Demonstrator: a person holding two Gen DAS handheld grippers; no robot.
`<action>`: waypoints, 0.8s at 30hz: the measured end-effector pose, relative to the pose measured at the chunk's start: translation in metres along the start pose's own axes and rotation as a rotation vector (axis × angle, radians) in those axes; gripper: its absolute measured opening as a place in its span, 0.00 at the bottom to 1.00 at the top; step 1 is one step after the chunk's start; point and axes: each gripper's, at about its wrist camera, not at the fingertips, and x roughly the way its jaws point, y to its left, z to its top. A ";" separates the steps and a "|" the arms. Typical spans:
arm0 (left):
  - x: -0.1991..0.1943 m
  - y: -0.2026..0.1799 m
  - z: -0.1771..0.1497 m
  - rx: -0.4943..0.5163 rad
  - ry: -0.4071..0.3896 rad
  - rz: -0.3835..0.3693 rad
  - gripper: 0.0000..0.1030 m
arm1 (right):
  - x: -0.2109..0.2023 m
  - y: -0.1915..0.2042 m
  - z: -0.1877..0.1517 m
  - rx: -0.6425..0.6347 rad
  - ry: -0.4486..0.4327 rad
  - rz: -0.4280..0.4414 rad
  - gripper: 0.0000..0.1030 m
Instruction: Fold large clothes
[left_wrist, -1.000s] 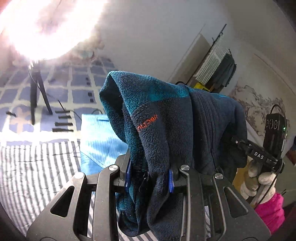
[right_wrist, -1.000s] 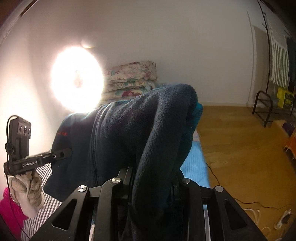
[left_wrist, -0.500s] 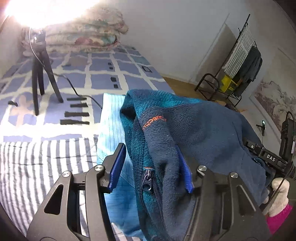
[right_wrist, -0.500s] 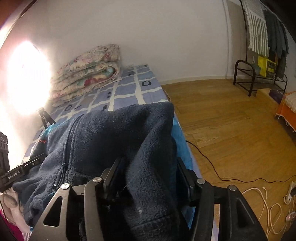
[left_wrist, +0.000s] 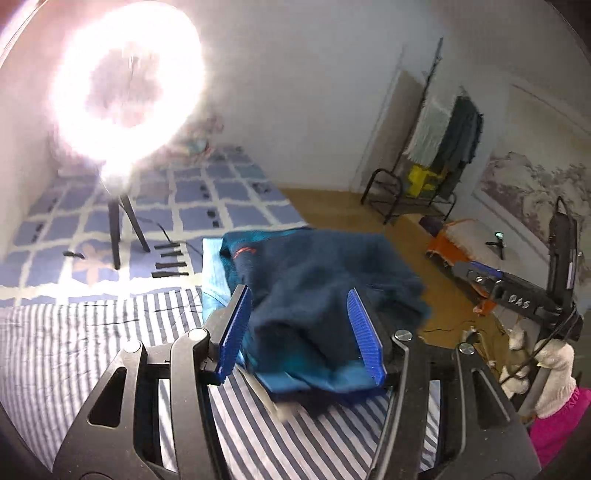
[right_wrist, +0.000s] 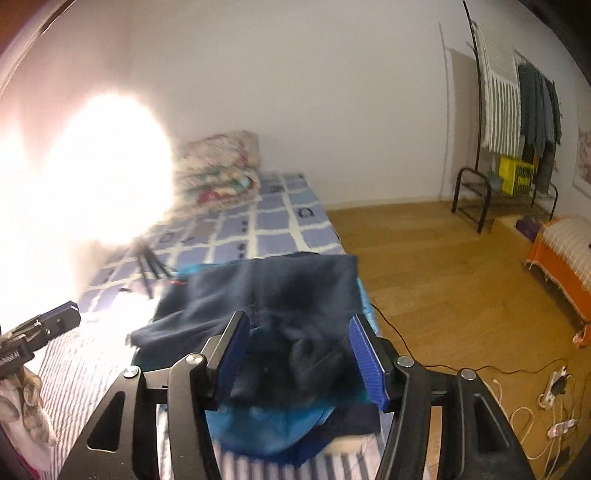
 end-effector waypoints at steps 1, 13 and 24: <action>-0.021 -0.007 -0.001 0.013 -0.013 -0.003 0.56 | -0.020 0.009 -0.002 -0.005 -0.014 -0.003 0.58; -0.219 -0.055 -0.057 0.064 -0.115 -0.028 0.56 | -0.203 0.081 -0.070 -0.082 -0.110 -0.027 0.63; -0.305 -0.079 -0.130 0.095 -0.171 0.040 0.64 | -0.283 0.099 -0.143 -0.065 -0.181 -0.023 0.79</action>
